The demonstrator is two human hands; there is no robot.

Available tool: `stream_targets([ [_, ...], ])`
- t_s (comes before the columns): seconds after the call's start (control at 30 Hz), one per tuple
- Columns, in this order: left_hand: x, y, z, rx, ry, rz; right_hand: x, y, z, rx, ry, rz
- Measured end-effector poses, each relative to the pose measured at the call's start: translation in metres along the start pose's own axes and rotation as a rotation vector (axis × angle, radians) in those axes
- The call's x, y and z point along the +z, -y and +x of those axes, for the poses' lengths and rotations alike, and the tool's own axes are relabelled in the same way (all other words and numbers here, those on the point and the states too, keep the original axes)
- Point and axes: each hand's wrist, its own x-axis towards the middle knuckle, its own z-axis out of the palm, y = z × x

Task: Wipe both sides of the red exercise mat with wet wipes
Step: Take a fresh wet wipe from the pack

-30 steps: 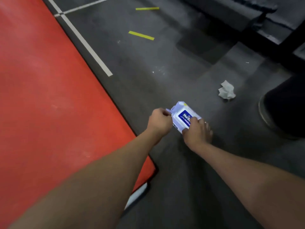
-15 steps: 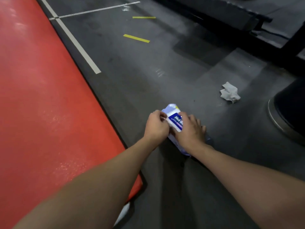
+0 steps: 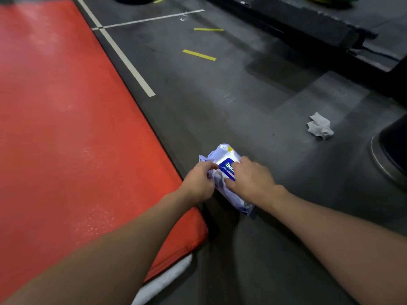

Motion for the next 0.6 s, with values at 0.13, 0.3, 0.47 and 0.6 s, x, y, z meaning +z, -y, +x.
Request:
stream_targets([
  [0.13, -0.004, 0.001, -0.010, 0.046, 0.098, 0.225, -0.005, 0.003, 0.001, 0.031, -0.104, -0.023],
  [0.3, 0.001, -0.009, -0.010, 0.072, 0.199, 0.496, -0.023, -0.023, 0.007, 0.192, -0.208, 0.056],
  [0.47, 0.009, -0.023, -0.003, 0.022, 0.176, 0.624, -0.023, -0.030, 0.004, -0.298, -0.227, -0.405],
  [0.6, 0.012, -0.021, -0.004, 0.069, 0.101, 0.703, -0.012, -0.034, 0.004, -0.318, -0.134, -0.319],
])
